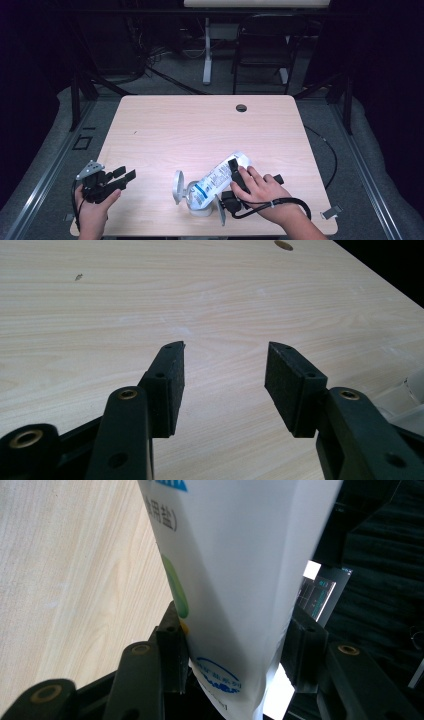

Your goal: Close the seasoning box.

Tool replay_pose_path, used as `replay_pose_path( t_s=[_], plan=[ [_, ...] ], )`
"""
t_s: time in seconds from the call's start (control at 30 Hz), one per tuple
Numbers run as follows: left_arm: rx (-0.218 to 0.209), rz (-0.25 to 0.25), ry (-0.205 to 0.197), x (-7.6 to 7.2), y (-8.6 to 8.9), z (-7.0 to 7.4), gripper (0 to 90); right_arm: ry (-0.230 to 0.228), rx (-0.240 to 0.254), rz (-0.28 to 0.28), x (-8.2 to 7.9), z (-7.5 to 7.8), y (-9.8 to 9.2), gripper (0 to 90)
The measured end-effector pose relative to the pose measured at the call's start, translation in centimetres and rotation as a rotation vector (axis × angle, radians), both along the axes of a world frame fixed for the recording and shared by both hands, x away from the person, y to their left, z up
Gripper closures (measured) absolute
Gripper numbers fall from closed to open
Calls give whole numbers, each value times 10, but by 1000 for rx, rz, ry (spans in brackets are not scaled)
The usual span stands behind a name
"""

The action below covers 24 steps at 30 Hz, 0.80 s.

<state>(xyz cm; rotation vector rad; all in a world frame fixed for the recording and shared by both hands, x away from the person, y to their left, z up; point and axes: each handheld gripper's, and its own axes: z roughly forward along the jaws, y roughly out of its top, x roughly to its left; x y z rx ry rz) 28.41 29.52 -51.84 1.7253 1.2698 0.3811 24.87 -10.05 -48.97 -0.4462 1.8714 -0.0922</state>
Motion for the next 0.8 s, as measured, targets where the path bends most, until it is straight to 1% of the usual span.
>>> replay_pose_path(
  t_s=[0.8],
  plan=[
    [-6,6,-1,0,0,-1,508,-3,-6,2,0,0,0,537]
  ],
)
